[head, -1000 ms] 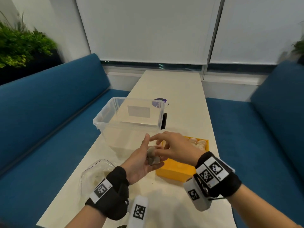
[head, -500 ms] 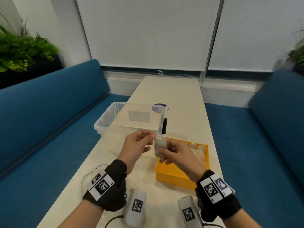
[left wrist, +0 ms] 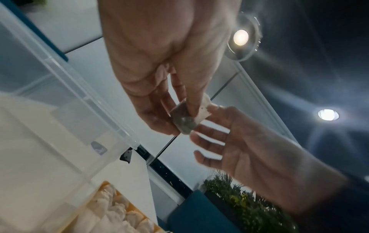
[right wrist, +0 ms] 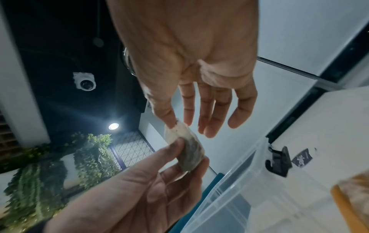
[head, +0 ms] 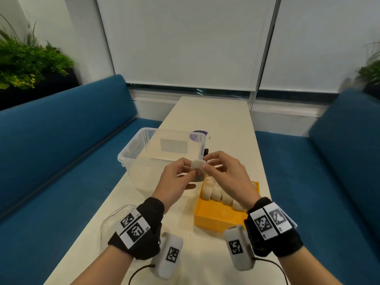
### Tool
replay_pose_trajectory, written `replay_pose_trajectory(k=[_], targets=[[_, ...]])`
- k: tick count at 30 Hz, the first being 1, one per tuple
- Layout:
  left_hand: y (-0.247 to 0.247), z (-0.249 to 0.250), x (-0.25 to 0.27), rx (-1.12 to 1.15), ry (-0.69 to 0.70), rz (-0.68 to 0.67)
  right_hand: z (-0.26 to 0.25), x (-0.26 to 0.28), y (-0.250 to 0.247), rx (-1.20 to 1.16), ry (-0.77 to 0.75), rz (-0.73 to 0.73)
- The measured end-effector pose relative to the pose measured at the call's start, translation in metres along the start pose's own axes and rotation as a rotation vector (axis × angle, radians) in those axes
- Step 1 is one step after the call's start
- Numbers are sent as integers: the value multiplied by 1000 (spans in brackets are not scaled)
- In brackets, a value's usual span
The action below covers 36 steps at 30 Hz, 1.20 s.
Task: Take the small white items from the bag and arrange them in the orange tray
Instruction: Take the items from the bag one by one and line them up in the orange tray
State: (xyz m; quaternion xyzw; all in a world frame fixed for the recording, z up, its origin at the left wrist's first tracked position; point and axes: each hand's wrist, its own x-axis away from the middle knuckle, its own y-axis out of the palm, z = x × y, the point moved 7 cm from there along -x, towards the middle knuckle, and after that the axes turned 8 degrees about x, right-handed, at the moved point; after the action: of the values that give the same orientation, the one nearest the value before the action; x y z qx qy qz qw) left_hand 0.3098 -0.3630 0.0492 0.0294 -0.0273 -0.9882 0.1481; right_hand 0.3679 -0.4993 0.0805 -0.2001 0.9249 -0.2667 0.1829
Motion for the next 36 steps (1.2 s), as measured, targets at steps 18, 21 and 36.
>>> replay_pose_trajectory(k=[18, 21, 36], targets=[[7, -5, -12, 3, 35, -6, -50, -25, -43, 354, -290, -43], [8, -7, -12, 18, 26, -14, -51, -26, -40, 430, -304, -88], [16, -20, -7, 123, -61, -62, -28, -28, -31, 326, -238, -194]])
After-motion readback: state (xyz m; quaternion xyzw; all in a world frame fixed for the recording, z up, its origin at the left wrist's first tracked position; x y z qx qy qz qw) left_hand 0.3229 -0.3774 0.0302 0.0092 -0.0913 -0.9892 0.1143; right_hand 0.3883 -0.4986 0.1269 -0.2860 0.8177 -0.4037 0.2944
